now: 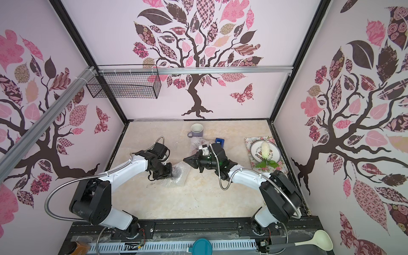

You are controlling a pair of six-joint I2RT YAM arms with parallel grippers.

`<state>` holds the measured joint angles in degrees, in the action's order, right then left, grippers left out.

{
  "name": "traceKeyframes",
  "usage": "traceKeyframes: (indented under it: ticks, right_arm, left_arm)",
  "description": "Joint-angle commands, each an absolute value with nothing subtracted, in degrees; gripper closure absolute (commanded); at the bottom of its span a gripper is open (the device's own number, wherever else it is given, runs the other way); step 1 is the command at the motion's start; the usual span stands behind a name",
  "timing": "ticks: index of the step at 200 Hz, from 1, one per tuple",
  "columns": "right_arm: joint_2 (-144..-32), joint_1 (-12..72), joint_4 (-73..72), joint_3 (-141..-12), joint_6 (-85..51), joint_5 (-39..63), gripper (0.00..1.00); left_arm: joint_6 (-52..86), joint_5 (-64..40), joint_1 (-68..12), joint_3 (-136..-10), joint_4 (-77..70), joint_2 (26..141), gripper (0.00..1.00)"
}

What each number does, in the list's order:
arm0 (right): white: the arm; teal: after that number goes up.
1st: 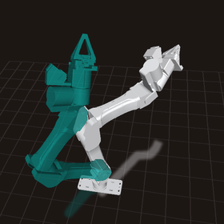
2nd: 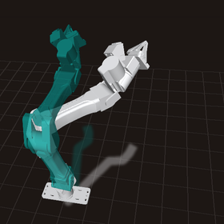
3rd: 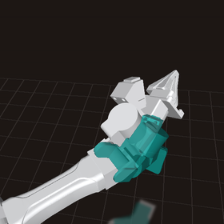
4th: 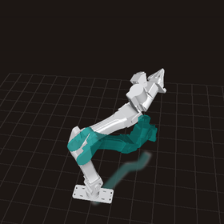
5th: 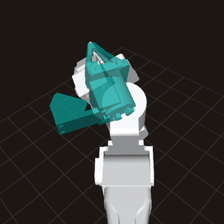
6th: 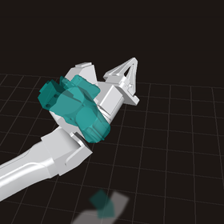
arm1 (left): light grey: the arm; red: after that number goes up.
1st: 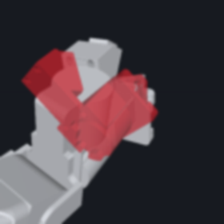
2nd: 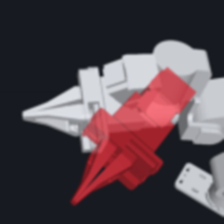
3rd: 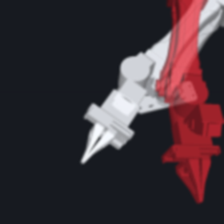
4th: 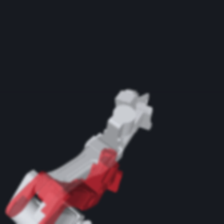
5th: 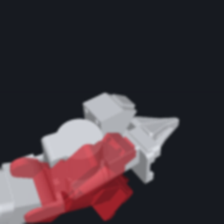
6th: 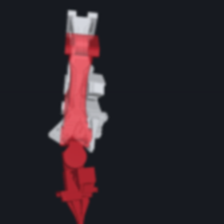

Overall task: Wrap mugs in bubble wrap
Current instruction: Stick the tape on the bubble wrap.

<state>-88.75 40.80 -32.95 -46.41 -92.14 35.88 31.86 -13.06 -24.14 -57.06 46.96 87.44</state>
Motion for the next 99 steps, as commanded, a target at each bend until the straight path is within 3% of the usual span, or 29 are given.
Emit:
traceKeyframes:
  ticks: [1, 35, 99]
  right_arm:
    - [-91.7, 43.3, -37.2, -47.1, -95.3, 38.0, 1.00]
    - [-96.6, 45.5, -44.2, -45.1, -98.2, 38.0, 1.00]
    - [-100.9, 46.3, -41.9, -44.8, -95.5, 37.2, 1.00]
  left_arm:
    - [33.9, -12.8, -25.0, -60.5, 45.9, 87.6, 1.00]
    - [34.9, -12.1, -26.2, -61.2, 45.5, 88.3, 1.00]
    - [36.2, -12.0, -27.0, -60.3, 44.6, 87.9, 1.00]
